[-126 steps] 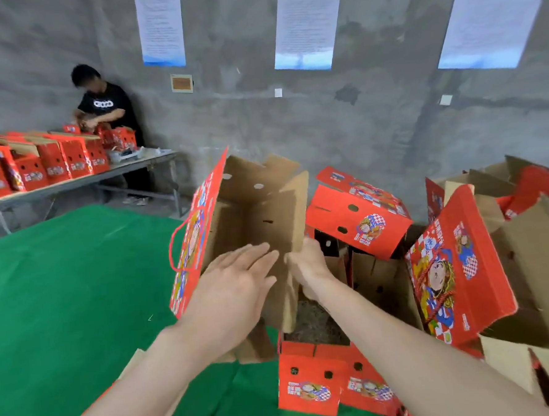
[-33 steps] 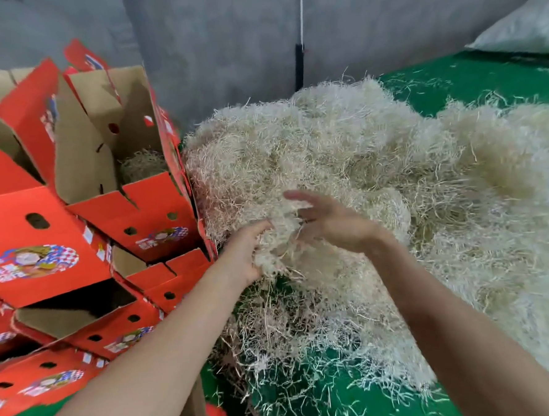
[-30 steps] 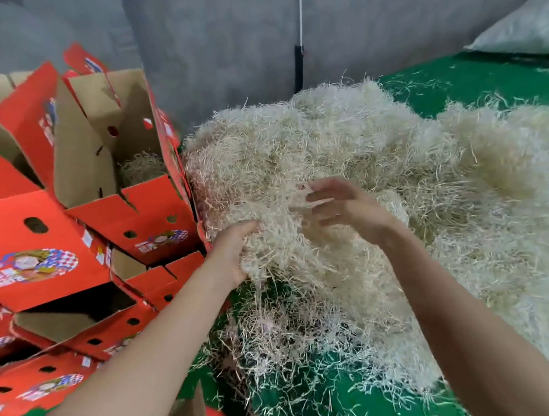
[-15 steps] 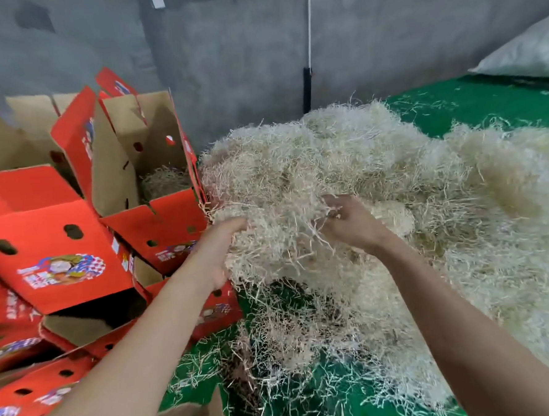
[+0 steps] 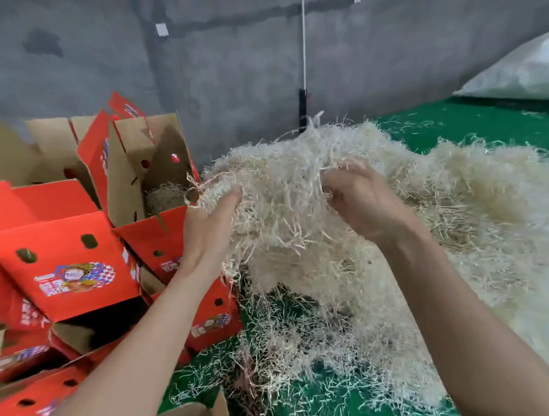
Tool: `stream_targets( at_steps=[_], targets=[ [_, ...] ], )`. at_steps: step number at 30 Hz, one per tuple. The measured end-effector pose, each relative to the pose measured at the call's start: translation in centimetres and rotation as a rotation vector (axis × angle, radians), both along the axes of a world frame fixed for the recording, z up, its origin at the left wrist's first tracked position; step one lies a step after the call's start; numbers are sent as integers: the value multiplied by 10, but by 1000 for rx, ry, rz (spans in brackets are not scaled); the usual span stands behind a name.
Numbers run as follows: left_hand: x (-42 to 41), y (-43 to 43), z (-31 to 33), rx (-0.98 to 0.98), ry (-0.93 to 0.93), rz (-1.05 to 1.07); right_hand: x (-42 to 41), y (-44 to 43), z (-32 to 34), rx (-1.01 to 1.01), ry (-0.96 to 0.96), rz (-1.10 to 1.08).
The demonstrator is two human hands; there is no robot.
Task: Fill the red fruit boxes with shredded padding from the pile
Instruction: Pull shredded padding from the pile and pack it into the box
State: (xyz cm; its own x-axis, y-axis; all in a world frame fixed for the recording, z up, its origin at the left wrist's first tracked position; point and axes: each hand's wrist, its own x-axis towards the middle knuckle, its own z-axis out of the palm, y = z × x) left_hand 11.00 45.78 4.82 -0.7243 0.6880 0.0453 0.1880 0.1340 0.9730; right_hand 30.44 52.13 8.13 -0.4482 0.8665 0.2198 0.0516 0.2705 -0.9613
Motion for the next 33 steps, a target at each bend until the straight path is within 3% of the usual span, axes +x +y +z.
stream_targets(
  at_steps=[3, 7, 9, 11, 14, 18, 20, 22, 25, 27, 29, 33],
  targets=[
    [8, 9, 5, 6, -123, -146, -13, 22, -4, -12, -39, -112],
    [1, 13, -11, -76, -185, -148, -3, 51, -45, -40, -139, -199],
    [2, 15, -23, -157, -223, -182, 13, 66, -75, -102, -322, -285],
    [9, 18, -35, -194, -332, -190, 25, 76, -102, -106, -650, -357],
    [24, 19, -50, -224, -531, -176, 32, 78, -140, -17, -992, -168],
    [39, 20, -57, -284, -593, -146, 42, 73, -173, -81, -1170, -45],
    [40, 25, -56, -219, -592, -159, 46, 70, -172, 9, -1202, -45],
    [40, 29, -49, -138, -532, -136, 46, 70, -149, 79, -979, -126],
    [39, 40, -34, 31, -455, -70, 55, 71, -82, -69, -337, -343],
    [39, 51, -36, 73, -421, -39, 62, 66, -44, -156, -35, -425],
    [47, 53, -51, -71, -252, -84, 62, 57, -20, -163, 87, -456],
    [79, 33, -118, -509, 270, -418, 40, 42, 8, -138, 196, -385]
  ],
)
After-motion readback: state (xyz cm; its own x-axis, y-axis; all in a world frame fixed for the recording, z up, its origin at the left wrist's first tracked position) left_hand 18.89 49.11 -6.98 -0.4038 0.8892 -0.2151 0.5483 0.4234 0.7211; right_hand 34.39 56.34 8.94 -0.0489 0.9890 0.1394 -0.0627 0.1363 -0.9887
